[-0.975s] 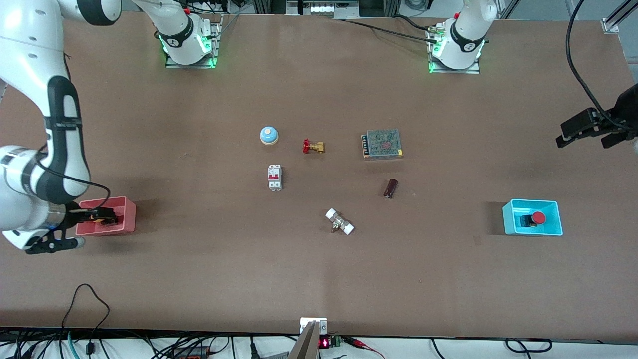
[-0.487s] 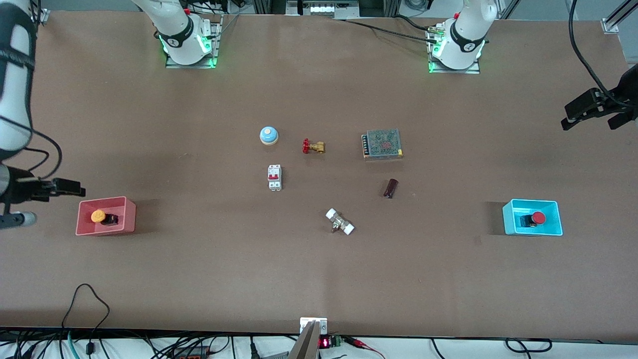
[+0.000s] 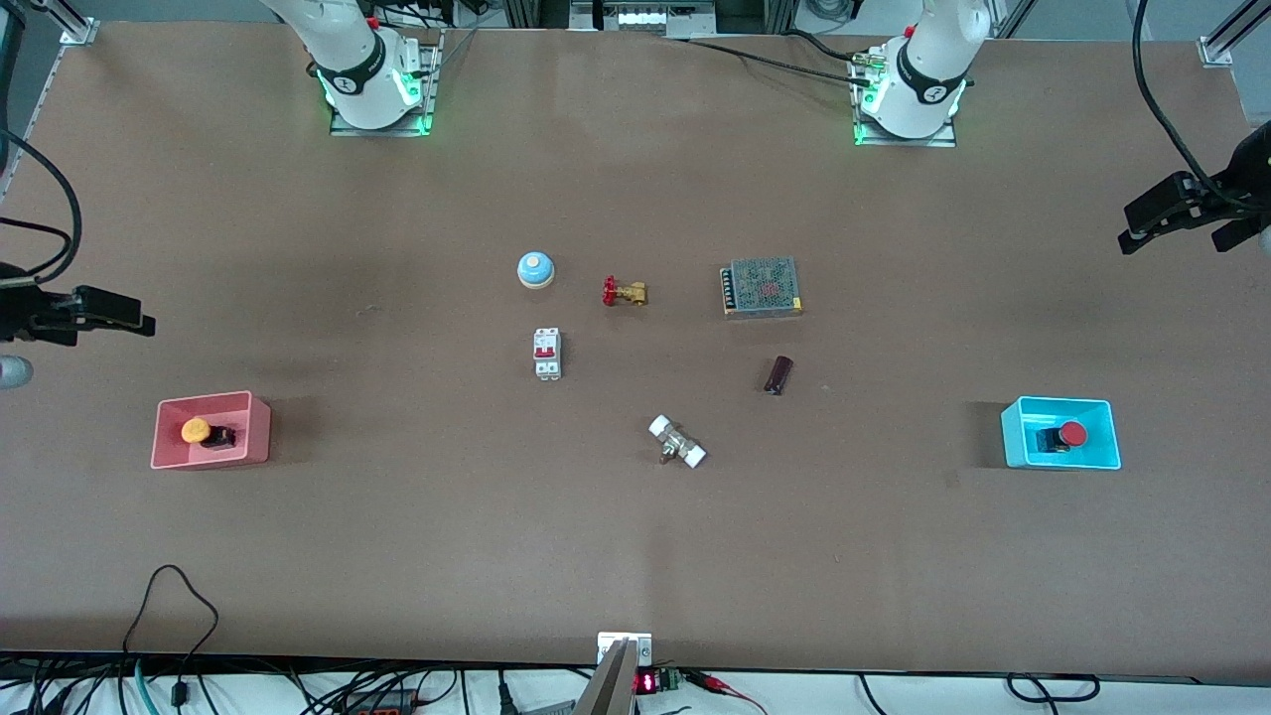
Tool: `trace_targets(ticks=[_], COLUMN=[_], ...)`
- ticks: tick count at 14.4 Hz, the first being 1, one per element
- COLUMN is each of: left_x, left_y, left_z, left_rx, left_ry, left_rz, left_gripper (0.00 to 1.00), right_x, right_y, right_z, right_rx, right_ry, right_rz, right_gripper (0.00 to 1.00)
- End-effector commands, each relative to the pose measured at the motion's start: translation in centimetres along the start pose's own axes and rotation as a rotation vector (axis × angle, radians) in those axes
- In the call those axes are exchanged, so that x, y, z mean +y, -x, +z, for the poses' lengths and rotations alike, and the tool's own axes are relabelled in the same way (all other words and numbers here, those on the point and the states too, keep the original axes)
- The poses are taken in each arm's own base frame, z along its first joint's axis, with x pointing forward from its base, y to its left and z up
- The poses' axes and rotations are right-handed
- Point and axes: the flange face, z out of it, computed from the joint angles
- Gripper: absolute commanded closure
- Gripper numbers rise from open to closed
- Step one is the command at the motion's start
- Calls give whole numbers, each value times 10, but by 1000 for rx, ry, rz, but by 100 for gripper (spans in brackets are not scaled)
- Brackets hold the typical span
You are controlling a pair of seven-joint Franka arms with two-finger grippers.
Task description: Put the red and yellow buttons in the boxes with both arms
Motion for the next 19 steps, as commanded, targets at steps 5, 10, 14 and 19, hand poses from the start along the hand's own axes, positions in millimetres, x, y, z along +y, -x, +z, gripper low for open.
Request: trace_targets(ticks=[5,10,14,19], left_x=[3,-9,-4,0], left_y=[13,7,7,11], left_z=[-17,-8,-4,-10], left_rx=[23,23,15,18], left_ry=[-14,1,1,23], left_rz=[11,-8,1,4], left_gripper=[0,0,0,0], right_x=[-23,-18,-19,-19], right_y=[56,80,94,99], right_z=[-35,-23,-35,-36], right_rx=[-34,17,17,5], right_ry=[95,88,95,92], right_rz=[97,94,94,102], right_gripper=[0,0,0,0])
